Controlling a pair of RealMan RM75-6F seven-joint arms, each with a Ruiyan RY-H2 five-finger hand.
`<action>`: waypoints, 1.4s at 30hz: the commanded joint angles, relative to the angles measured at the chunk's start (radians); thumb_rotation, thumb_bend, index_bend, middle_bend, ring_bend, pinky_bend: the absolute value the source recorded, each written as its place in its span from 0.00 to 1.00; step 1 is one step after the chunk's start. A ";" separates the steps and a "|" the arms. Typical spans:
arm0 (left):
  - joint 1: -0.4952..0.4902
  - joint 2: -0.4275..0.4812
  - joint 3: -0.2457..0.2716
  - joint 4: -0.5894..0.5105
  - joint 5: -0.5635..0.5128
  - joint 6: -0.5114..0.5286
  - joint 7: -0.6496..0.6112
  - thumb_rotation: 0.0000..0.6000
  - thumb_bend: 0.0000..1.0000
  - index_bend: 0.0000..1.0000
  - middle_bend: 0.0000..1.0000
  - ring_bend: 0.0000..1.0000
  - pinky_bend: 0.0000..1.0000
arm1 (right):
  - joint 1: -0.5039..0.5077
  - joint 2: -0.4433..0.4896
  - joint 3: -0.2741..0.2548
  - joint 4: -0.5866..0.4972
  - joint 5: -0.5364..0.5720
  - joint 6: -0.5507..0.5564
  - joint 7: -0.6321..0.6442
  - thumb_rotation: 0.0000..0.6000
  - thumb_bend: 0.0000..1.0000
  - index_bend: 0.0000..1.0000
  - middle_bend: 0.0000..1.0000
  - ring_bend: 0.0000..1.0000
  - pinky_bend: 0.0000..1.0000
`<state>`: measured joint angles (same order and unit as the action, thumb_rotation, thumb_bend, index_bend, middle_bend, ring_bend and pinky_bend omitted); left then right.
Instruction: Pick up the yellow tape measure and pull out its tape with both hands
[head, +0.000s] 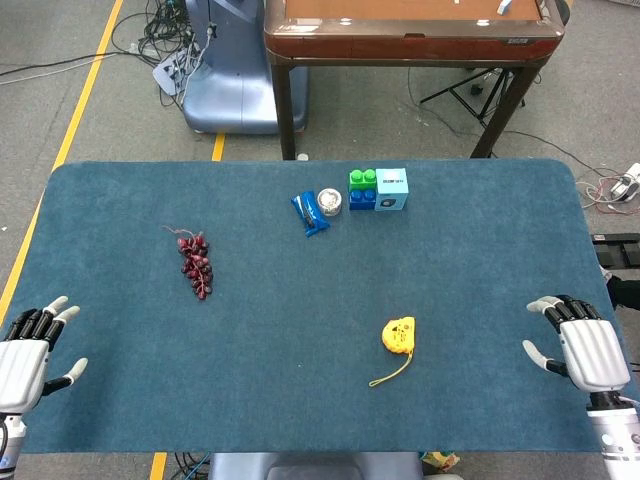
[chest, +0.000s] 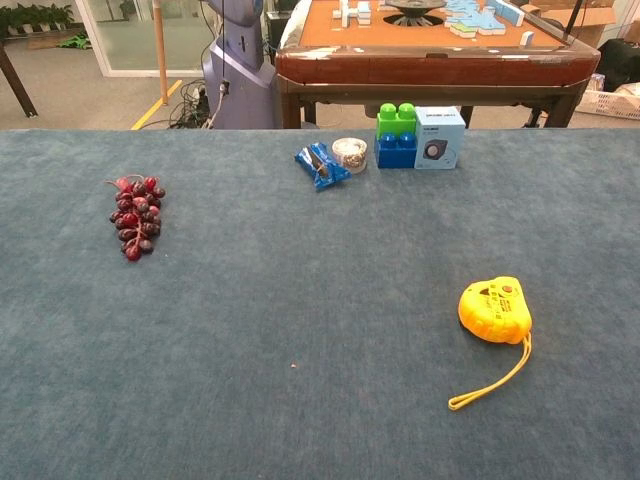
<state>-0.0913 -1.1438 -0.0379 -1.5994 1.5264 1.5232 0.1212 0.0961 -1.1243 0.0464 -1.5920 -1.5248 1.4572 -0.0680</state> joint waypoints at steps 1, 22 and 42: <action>0.000 0.000 0.001 -0.001 0.002 0.000 -0.001 1.00 0.20 0.21 0.13 0.17 0.13 | -0.002 0.002 -0.001 -0.002 0.000 0.002 0.000 1.00 0.32 0.35 0.34 0.24 0.27; 0.004 0.003 0.004 0.005 0.018 0.011 -0.008 1.00 0.20 0.21 0.13 0.17 0.13 | 0.013 0.004 -0.012 -0.017 -0.030 -0.018 -0.006 1.00 0.32 0.35 0.34 0.24 0.27; 0.029 0.034 0.010 -0.015 0.031 0.046 -0.017 1.00 0.20 0.21 0.13 0.17 0.13 | 0.172 -0.035 -0.006 -0.049 -0.051 -0.236 -0.093 1.00 0.29 0.35 0.33 0.24 0.27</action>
<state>-0.0628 -1.1100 -0.0280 -1.6137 1.5570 1.5690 0.1032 0.2514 -1.1533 0.0368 -1.6381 -1.5829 1.2409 -0.1480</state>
